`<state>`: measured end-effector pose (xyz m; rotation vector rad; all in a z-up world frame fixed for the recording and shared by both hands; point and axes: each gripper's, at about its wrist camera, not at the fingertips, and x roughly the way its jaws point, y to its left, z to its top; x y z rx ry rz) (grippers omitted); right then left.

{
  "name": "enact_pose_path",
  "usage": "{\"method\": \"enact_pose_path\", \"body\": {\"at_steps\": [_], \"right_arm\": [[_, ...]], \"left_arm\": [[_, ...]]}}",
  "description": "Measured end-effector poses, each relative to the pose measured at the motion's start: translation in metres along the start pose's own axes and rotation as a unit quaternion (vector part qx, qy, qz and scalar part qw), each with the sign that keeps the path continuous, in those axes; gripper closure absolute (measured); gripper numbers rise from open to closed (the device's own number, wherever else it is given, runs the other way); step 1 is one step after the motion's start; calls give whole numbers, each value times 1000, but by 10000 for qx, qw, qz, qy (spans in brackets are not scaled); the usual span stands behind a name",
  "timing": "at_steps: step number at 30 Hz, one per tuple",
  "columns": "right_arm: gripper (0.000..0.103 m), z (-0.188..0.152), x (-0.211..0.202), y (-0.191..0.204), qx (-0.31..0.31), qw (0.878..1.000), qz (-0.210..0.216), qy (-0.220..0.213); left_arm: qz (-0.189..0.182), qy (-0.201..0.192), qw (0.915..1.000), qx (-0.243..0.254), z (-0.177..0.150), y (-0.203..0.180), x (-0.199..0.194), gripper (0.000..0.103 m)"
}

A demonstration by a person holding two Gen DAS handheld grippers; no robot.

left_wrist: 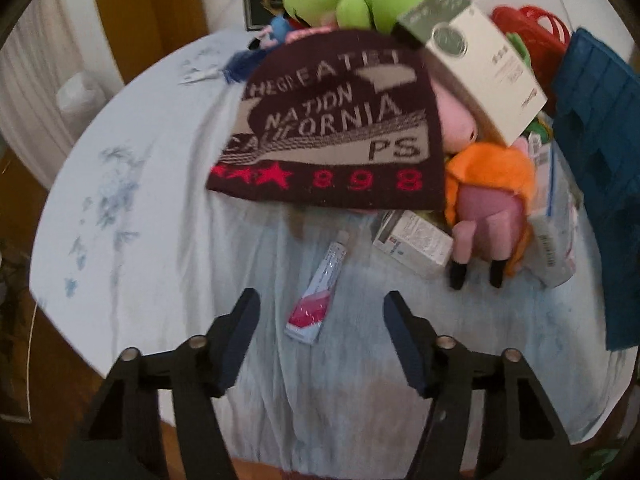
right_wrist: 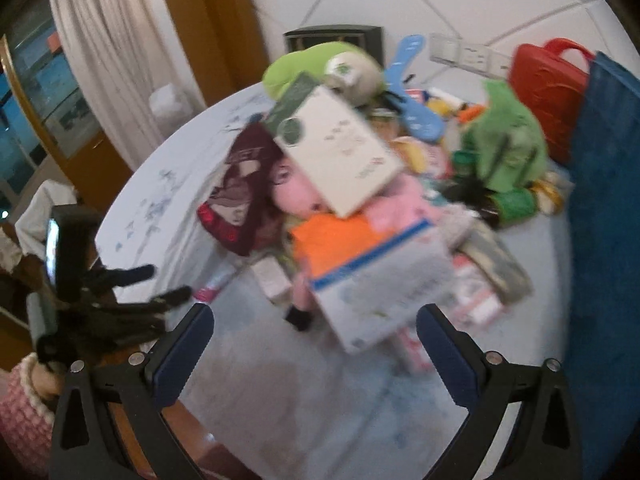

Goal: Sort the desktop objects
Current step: 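Grasp the white-red ointment tube with the left tool while the right grasps a small white box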

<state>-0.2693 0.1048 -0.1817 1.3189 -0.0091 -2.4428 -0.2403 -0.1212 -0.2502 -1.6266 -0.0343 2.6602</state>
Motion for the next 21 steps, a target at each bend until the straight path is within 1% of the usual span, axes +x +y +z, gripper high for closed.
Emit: {"method": "enact_pose_path", "body": {"at_steps": [1,2,3,5,7,10,11,12,13,15,20,21], "right_arm": [[5,1,9,8,-14,10000,69,20],[15,2,19,15,-6,9999,122,51],[28,2,24,19,11,9999,140,76],[39,3,42,28,152,9996,151,177],[39,2,60,35,285,9987,267,338],[39,-2,80,47,281,9981,311,461],[39,-2,85,49,327,9978,328,474],[40,-2,92,51,399,9972,364,520],[41,-2,101,53,459,9967,359,571],[41,0,116,55,467,9966,216,644],[42,7,147,51,517,9962,-76,698],[40,6,153,51,499,9959,-131,739]], "left_arm": [[-40,69,9999,105,2,1,9,45],[-87,121,9997,182,4,2,16,48],[-167,190,9993,277,6,2,25,52],[-266,333,9984,380,8,5,37,54],[-434,422,9970,477,9,5,49,54],[-482,568,9947,709,8,4,63,54],[-478,591,9940,792,7,4,67,54],[-402,459,9939,923,7,3,66,54],[-349,461,9933,1002,8,4,67,54],[-446,392,9926,1062,10,8,67,54],[-486,260,9917,1164,12,14,65,54],[-483,247,9913,1196,12,12,66,54]]}}
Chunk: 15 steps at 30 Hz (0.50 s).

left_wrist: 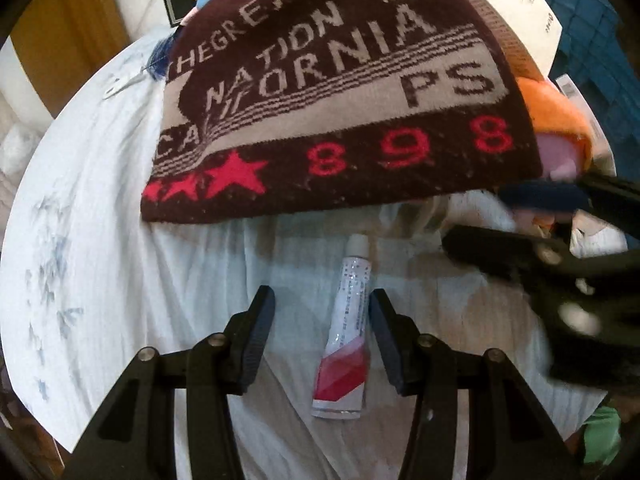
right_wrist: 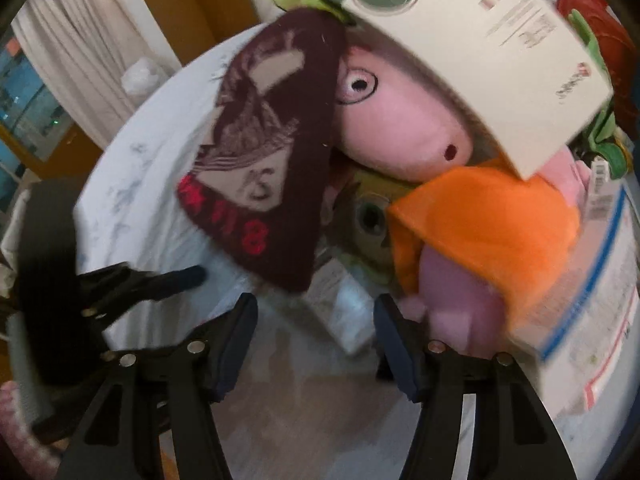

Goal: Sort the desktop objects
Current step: 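Grasp the white-red ointment tube with the left tool while the right grasps a small white box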

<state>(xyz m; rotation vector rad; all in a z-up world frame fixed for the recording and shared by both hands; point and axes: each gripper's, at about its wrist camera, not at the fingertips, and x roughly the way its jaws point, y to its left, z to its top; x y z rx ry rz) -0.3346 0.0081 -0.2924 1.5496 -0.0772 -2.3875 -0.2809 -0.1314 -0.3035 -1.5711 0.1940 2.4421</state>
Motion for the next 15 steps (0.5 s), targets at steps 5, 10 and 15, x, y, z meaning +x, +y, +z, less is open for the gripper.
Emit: {"method": "enact_pose_path", "body": {"at_steps": [5,10,15], "right_arm": [[41,-2,9,4,-297,9980,-558,-64],[65,-9,-6,2,-131,9994,-307,121],[44,-7,-6,-4,-80,9977,-669,22]], "left_arm": [[-57,-7,10000,-11,-1,5,1,75],[-242,69,9995,-178,-4,19,1,85],[-226,19,9997,-75,-5,18,2,85]]}}
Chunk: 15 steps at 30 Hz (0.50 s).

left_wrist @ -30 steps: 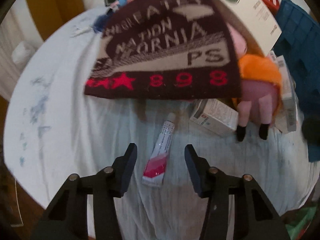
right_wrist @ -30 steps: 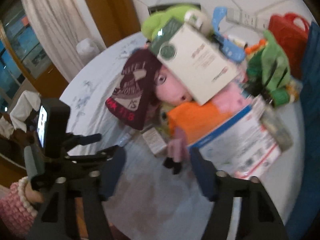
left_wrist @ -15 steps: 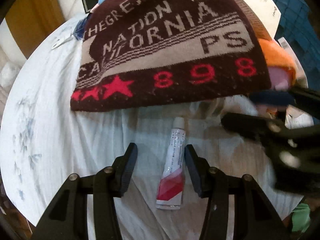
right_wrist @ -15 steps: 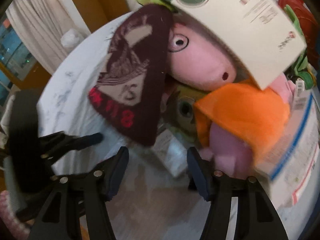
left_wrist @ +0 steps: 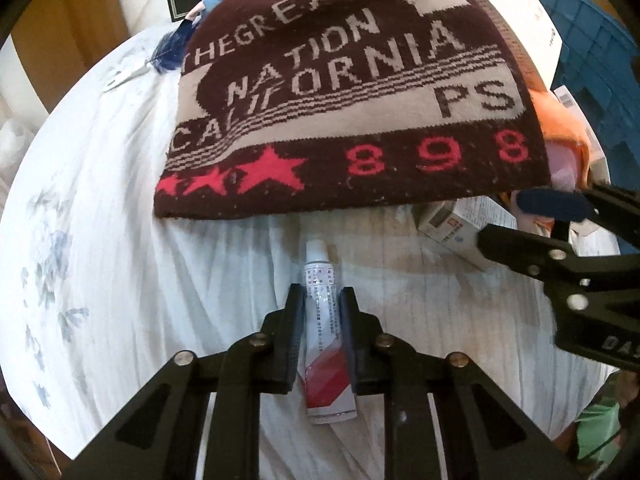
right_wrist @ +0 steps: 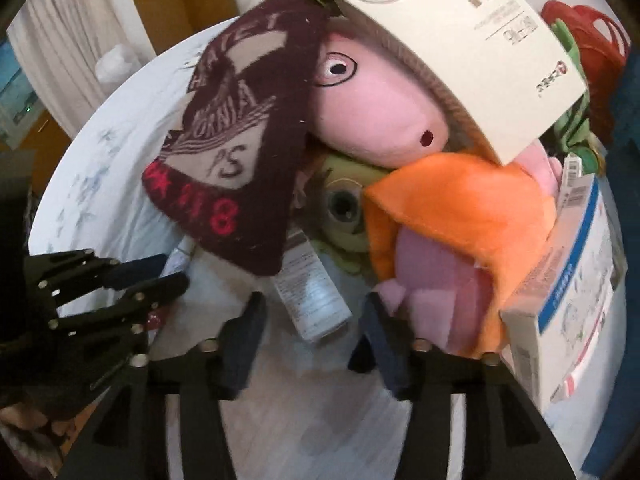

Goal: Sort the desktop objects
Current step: 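Grasp the white-red ointment tube with the left tool while the right grasps a small white box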

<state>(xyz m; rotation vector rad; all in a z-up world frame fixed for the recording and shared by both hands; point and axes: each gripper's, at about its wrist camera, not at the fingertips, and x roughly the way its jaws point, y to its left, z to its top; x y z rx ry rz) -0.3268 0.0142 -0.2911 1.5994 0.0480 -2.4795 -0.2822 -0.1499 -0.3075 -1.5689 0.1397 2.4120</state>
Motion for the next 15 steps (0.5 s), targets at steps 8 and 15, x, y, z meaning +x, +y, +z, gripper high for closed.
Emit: {"method": "enact_pose_path", "body": {"at_steps": [8,15], "right_arm": [[45,-4,29,17,-243,9994,-152,212],[71,-10,18,14,1,9998,-125,150]], "left_arm": [[72,-9,9999,90,4,-1,2,85],[90,-14,9999,62,-3,-10,-6,86]]}}
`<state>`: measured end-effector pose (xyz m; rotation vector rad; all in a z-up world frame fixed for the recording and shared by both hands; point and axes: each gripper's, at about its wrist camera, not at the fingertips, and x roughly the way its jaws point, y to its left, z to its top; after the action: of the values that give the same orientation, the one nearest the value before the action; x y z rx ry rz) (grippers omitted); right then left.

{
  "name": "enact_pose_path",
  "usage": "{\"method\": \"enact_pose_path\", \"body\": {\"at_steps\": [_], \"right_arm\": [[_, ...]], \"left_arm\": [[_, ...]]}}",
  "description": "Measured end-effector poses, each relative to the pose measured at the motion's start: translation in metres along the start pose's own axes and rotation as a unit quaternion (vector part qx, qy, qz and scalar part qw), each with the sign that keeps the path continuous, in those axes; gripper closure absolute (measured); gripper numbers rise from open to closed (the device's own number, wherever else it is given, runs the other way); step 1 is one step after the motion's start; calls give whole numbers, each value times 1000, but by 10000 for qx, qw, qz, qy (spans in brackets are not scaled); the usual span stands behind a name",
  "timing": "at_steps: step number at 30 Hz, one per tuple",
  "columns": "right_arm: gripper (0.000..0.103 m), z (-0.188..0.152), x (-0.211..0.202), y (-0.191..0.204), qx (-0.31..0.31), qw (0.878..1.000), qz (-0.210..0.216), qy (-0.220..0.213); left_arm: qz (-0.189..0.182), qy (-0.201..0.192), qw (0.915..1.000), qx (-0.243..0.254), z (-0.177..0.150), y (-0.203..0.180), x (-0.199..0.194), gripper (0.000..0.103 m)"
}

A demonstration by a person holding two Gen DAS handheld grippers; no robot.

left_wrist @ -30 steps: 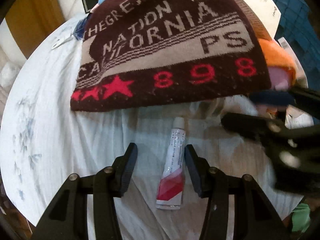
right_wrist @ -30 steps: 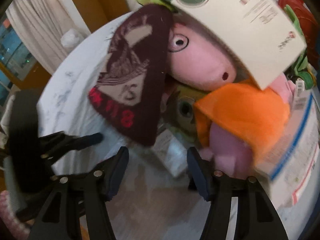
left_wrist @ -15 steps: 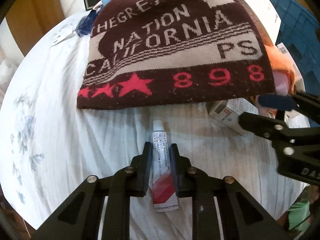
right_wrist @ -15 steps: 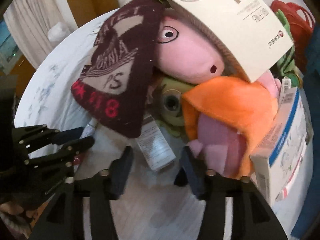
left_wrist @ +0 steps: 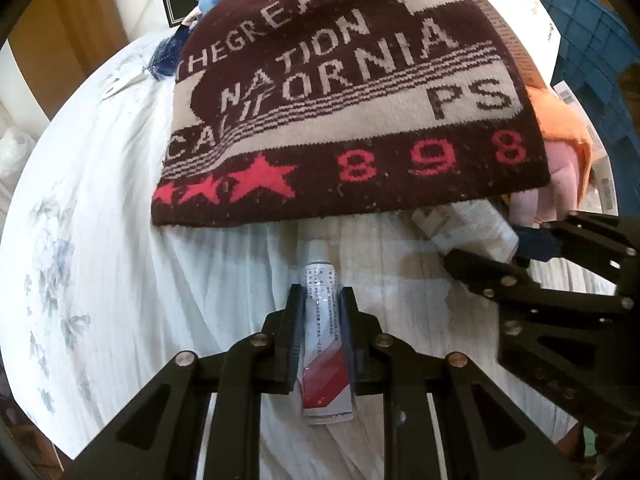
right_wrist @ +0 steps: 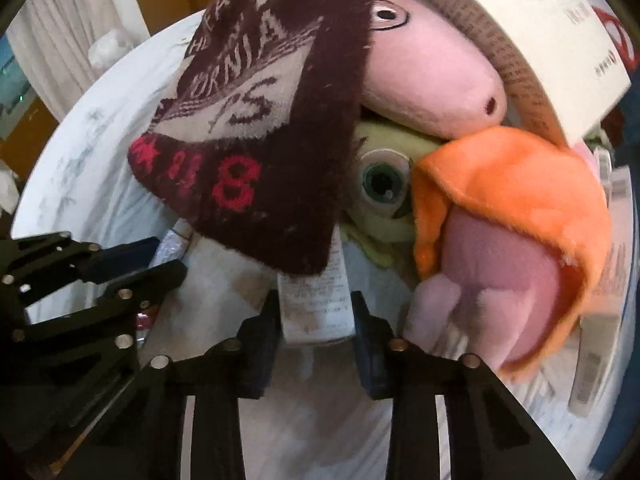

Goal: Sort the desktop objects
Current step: 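Grasp the white-red ointment tube with the left tool while the right grasps a small white box, then lift and carry the tube and small white box over the crate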

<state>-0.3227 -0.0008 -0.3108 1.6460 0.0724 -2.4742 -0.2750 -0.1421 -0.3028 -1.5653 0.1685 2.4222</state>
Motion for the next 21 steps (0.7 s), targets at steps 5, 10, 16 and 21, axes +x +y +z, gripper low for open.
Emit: {"method": "enact_pose_path", "body": {"at_steps": [5,10,16,21], "right_arm": [[71,-9,-31,-7,184,9994,115,-282],[72,-17,-74,-5,309,9973,244,-619],[72,-19,-108,2,409,9936,78,-1054],[72,-23,-147,-4,575,9871,-76,-1494]], "left_arm": [[-2,-274,9995,174,2,-5,-29,86],[-60,-617,9975,326,6,-16,-66,86],[-89,-1117,9919,592,18,-32,-105,86],[-167,-1570,9837,862,30,-43,-136,86]]}}
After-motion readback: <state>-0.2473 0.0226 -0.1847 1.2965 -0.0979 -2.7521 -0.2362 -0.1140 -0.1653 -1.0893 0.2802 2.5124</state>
